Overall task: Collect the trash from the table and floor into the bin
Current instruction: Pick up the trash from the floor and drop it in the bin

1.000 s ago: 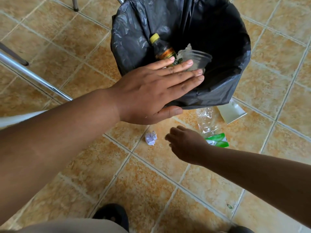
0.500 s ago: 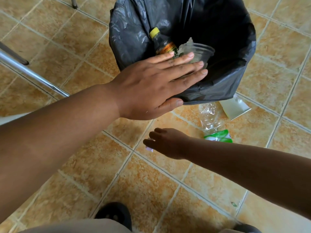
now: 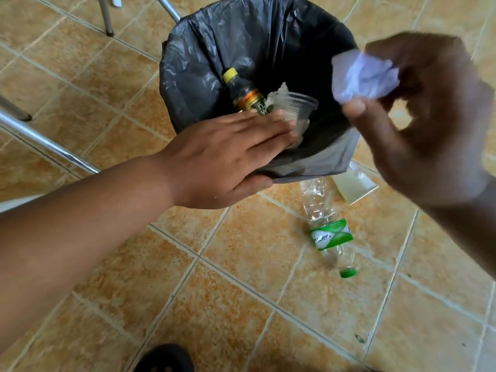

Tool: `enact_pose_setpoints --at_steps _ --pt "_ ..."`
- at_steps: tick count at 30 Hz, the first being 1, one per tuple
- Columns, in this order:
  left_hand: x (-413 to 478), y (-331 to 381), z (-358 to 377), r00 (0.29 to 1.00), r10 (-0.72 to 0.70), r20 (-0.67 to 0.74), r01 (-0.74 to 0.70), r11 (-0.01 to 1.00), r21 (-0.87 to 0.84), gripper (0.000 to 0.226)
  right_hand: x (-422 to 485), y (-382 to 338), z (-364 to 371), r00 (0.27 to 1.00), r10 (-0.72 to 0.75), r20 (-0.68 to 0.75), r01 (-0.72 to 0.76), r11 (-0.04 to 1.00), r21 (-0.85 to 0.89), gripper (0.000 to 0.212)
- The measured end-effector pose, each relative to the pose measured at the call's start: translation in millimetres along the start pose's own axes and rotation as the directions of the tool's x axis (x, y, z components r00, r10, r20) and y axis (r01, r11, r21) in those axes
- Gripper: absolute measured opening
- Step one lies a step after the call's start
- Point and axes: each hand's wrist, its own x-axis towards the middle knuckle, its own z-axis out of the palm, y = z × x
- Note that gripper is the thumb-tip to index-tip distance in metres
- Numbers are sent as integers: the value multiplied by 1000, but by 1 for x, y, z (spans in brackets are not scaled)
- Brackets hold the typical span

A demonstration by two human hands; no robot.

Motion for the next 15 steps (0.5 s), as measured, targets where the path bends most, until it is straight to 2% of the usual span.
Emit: enact_pose_setpoints --at_steps 2,5,10,12,15 --pt "-1 0 0 1000 -12 17 12 1000 22 66 15 20 5 995 92 -26 -94 992 -84 32" --pt "-1 1 -1 999 -20 47 18 999 36 69 32 40 18 973 228 19 -220 957 -190 43" --pt "-1 1 0 998 -22 57 20 999 36 70 51 59 40 941 276 198 -166 881 -442 66" --pt "-1 1 0 998 -22 52 20 999 36 71 51 65 43 913 324 247 -181 866 -465 72" --pt "-1 1 1 999 -22 48 20 999 42 71 46 66 42 923 320 215 -217 892 -397 65"
